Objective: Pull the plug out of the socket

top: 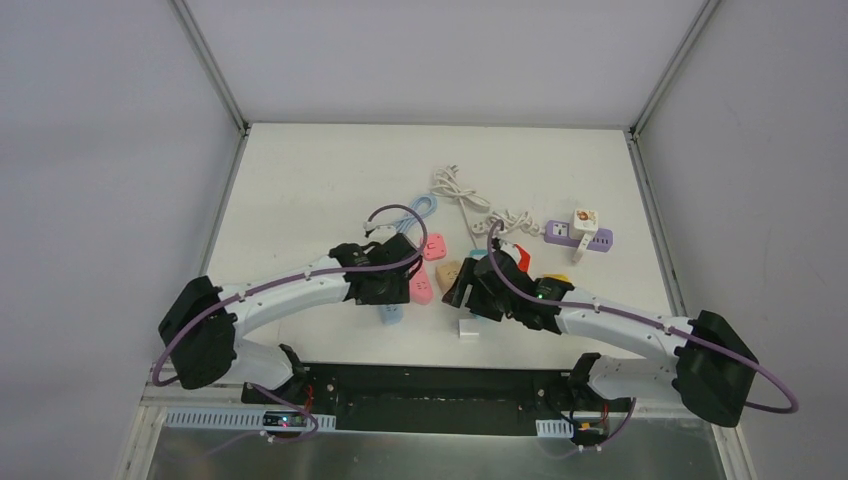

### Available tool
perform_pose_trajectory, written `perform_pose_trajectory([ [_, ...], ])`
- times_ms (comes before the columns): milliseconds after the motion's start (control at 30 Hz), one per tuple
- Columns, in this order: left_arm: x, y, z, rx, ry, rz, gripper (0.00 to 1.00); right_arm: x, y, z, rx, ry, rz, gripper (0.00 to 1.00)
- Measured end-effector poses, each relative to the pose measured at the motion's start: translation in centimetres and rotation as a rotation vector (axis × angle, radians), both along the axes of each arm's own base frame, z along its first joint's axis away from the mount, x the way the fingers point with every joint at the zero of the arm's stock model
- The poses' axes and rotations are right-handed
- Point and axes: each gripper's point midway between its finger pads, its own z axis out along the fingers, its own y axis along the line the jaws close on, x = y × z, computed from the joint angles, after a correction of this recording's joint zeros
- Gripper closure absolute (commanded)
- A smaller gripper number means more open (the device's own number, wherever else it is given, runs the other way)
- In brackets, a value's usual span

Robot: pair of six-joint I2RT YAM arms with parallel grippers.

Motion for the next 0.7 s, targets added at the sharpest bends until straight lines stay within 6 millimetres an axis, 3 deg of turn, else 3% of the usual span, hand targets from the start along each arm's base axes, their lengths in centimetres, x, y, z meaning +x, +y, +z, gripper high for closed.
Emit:
perform_pose_trajectory([
  [300, -0.3, -0.6, -2.7, 0.144, 0.045, -0.004, 0.38, -0.2, -1.4, 0.4, 0.033, -0.020, -0.021, 0.27],
  [500, 0.2, -0.4, -3.2, 0.172, 0.034, 0.013, 0.62, -0.2, -1.5, 0.4, 0.038, -0.017, -0.019, 0.27],
  [700, 0.0, 0.2, -3.2, 0.108, -0.019, 0.040, 0.70, -0.2, -0.6, 1.0, 0.085, -0.023, -0.001, 0.27],
])
